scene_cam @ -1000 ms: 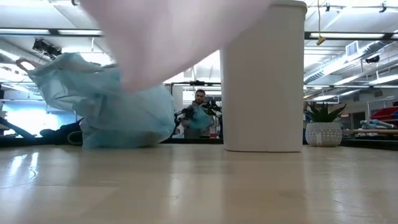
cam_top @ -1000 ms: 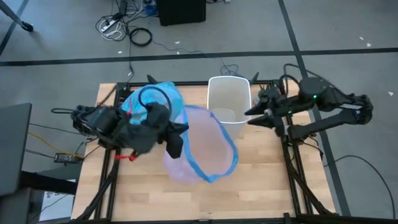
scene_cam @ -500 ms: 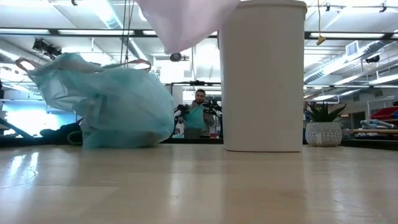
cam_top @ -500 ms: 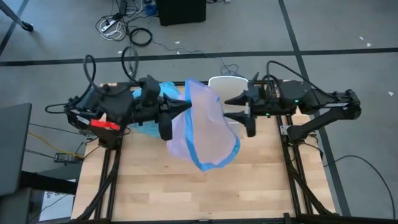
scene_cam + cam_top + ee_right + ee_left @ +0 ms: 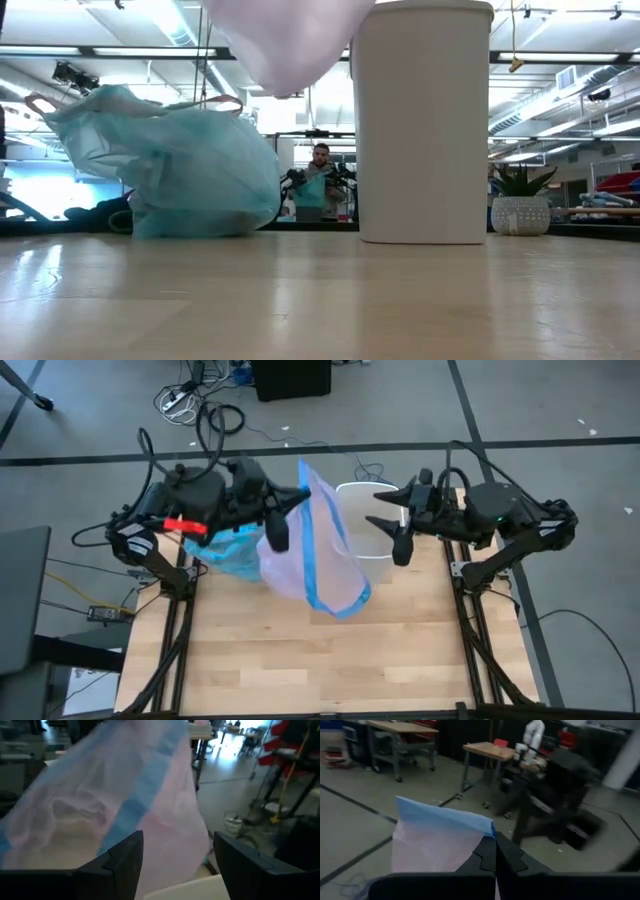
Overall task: Place trash/remove bag and relplace
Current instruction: Put the new trash bag into the trash bin
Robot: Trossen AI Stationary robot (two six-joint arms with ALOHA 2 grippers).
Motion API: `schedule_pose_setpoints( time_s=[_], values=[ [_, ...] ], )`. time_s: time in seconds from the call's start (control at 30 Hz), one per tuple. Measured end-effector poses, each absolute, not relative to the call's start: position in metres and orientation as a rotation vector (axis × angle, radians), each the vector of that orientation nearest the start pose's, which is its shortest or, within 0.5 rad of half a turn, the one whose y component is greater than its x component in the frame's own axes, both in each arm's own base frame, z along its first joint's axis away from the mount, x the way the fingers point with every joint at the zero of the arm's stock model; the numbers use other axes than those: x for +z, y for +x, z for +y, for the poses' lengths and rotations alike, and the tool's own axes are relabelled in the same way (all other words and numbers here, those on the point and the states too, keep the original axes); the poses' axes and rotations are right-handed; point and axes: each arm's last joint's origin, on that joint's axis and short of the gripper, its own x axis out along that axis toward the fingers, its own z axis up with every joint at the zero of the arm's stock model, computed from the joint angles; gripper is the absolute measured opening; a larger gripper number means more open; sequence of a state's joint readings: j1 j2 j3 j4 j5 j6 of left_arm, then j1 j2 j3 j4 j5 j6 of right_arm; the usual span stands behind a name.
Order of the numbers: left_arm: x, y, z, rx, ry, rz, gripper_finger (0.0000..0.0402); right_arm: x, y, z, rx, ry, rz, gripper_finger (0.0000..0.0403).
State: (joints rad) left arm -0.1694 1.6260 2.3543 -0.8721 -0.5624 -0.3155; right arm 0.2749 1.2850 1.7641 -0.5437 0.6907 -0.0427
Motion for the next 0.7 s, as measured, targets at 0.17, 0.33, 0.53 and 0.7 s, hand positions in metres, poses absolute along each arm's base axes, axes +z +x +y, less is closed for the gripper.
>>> schedule_pose_setpoints(
  time_s=[0.17,0.33,0.53,0.7],
  values=[
    [0.568,0.270,-0.008,0.484,-0.281,-0.005,0.0000,0.519,0.231,0.046,-0.401,-0.154,0.084,0.0235],
    [0.578,0.272,0.011,0.526,-0.294,-0.111,0.0000,0.516,0.243,0.047,-0.412,-0.257,0.107,0.0240],
    [0.574,0.292,0.024,0.554,-0.302,-0.156,0.0000,0.510,0.255,0.038,-0.493,-0.413,0.180,0.0254],
    [0.566,0.314,0.026,0.450,-0.308,-0.155,0.0001,0.508,0.258,0.023,-0.656,-0.487,0.241,0.0268]
  ],
)
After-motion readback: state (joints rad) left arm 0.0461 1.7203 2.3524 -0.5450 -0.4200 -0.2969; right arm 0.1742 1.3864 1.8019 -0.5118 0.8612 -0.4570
